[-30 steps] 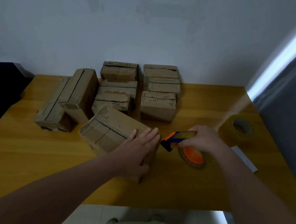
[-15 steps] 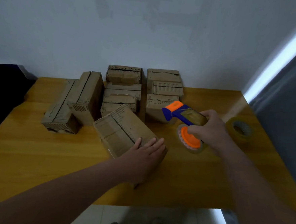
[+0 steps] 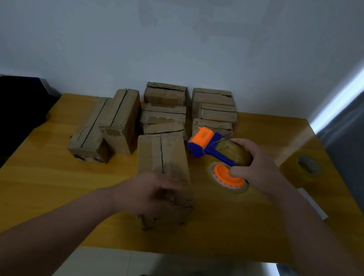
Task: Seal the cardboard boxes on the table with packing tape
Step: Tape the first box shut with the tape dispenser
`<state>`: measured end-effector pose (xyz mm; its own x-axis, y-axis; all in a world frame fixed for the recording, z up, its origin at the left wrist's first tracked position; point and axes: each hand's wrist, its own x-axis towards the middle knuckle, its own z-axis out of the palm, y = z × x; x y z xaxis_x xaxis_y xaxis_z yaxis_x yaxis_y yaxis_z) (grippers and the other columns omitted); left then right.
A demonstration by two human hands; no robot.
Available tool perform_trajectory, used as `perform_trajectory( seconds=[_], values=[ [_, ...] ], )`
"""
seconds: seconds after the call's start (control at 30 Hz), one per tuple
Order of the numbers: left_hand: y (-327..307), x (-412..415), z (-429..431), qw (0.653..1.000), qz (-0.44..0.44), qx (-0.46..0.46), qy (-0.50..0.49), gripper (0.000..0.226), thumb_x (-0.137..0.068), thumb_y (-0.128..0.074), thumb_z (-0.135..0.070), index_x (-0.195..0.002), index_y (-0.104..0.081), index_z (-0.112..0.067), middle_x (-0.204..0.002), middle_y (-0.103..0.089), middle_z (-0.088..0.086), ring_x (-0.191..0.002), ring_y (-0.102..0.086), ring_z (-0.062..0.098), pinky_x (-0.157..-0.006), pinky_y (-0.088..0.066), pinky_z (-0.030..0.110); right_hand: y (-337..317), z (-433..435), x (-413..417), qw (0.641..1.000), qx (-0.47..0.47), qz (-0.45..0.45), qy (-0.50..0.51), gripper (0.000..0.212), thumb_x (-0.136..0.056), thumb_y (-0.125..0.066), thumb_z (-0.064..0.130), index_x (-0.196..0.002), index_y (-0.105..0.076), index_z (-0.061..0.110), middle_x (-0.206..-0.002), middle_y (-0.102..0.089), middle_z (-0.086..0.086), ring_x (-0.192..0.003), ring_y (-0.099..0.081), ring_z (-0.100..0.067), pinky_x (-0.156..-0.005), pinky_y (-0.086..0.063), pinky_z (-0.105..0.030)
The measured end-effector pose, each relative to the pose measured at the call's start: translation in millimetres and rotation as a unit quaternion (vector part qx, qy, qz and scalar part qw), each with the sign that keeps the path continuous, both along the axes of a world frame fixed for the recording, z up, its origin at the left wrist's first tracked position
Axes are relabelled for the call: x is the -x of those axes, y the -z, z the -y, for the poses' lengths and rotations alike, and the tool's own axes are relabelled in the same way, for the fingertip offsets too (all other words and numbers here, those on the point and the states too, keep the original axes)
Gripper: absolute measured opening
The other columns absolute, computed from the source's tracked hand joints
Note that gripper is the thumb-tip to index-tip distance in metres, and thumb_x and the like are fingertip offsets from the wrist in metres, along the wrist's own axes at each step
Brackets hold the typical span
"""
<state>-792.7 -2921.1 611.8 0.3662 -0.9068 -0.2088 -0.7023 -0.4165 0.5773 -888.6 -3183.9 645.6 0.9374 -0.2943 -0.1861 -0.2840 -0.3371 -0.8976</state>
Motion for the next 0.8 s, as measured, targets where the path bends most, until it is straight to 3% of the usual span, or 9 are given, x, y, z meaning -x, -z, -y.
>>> perform_trajectory(
  seconds=[0.07,0.17,0.23,0.3,0.4,0.5,0.6,0.7,0.8],
  values=[
    [-7.4,-2.1,0.1,0.981,-0.061,0.088,-0.163,0.028,-0.092,-0.062,-0.022,-0.119,-0.063,-0.027,-0.122,-0.06,-0.013,-0.114,-0.054,0.002,-0.104,-0.044,0.031,-1.5,-4.2,0.4,1.0,0.0,0.005,-0.024,0.071,-0.052,-0.073,0.022,-0.117,-0.052,0.043,-0.113,-0.057,0.007,-0.095,-0.062,-0.013,-0.064,-0.05,-0.023],
    [-20.8,-1.4,7.3,0.865,-0.256,0.171,-0.395,0.019,-0.095,-0.056,-0.029,-0.107,-0.065,-0.018,-0.109,-0.067,0.003,-0.093,-0.063,0.013,-0.088,-0.053,0.033,-3.2,-10.6,1.0,0.998,-0.003,0.016,-0.054,0.071,-0.052,-0.073,0.021,-0.116,-0.053,0.045,-0.113,-0.056,0.01,-0.095,-0.061,-0.01,-0.065,-0.051,-0.02],
    [-28.6,-1.9,11.0,0.769,-0.425,0.182,-0.442,0.032,-0.094,-0.054,-0.038,-0.11,-0.063,-0.011,-0.103,-0.067,0.008,-0.083,-0.064,0.018,-0.077,-0.054,0.034,-3.2,-13.9,1.1,0.997,-0.009,0.023,-0.072,0.069,-0.053,-0.074,0.02,-0.111,-0.053,0.05,-0.113,-0.056,0.011,-0.093,-0.062,-0.009,-0.067,-0.054,-0.022],
    [-32.0,-2.1,11.5,0.715,-0.516,0.169,-0.441,0.04,-0.091,-0.054,-0.043,-0.109,-0.064,-0.008,-0.096,-0.065,0.01,-0.083,-0.063,0.021,-0.075,-0.055,0.035,-3.0,-16.6,1.0,0.996,-0.01,0.023,-0.089,0.068,-0.055,-0.074,0.02,-0.112,-0.053,0.051,-0.115,-0.056,0.01,-0.094,-0.063,-0.011,-0.069,-0.055,-0.025],
    [-31.9,1.1,14.0,0.694,-0.551,0.184,-0.425,0.026,-0.092,-0.056,-0.032,-0.097,-0.067,-0.008,-0.078,-0.068,0.006,-0.075,-0.063,0.018,-0.078,-0.053,0.037,-4.9,-20.9,1.2,0.993,-0.009,0.021,-0.118,0.069,-0.056,-0.073,0.018,-0.114,-0.053,0.049,-0.117,-0.055,0.011,-0.096,-0.062,-0.011,-0.069,-0.056,-0.025],
    [-31.3,3.3,14.5,0.68,-0.549,0.204,-0.441,0.015,-0.094,-0.053,-0.014,-0.088,-0.066,-0.009,-0.065,-0.062,0.004,-0.062,-0.059,0.013,-0.071,-0.054,0.032,-9.7,-27.4,2.9,0.99,-0.008,0.017,-0.14,0.069,-0.056,-0.072,0.017,-0.113,-0.051,0.048,-0.117,-0.052,0.013,-0.098,-0.06,-0.006,-0.069,-0.056,-0.022],
    [-29.8,4.1,8.8,0.664,-0.568,0.214,-0.436,0.013,-0.091,-0.056,-0.014,-0.088,-0.067,-0.009,-0.07,-0.061,0.006,-0.063,-0.059,0.013,-0.061,-0.056,0.027,-13.8,-35.1,6.0,0.989,-0.009,0.017,-0.144,0.068,-0.056,-0.072,0.019,-0.112,-0.051,0.05,-0.117,-0.051,0.016,-0.099,-0.06,-0.008,-0.068,-0.055,-0.021],
    [-29.1,5.8,0.3,0.634,-0.61,0.229,-0.417,0.021,-0.073,-0.063,-0.015,-0.091,-0.069,-0.007,-0.078,-0.061,0.009,-0.063,-0.062,0.013,-0.058,-0.057,0.026,-17.0,-43.2,9.2,0.99,-0.019,0.022,-0.139,0.066,-0.057,-0.071,0.018,-0.111,-0.051,0.049,-0.113,-0.05,0.021,-0.099,-0.059,-0.003,-0.066,-0.054,-0.019],
    [-26.9,7.0,-6.3,0.636,-0.614,0.224,-0.41,0.015,-0.084,-0.059,-0.013,-0.096,-0.066,-0.007,-0.079,-0.063,0.009,-0.061,-0.063,0.012,-0.056,-0.056,0.026,-19.3,-51.7,11.3,0.99,-0.011,0.023,-0.137,0.067,-0.057,-0.07,0.018,-0.113,-0.049,0.049,-0.114,-0.049,0.021,-0.098,-0.059,-0.003,-0.065,-0.053,-0.018]
  ],
)
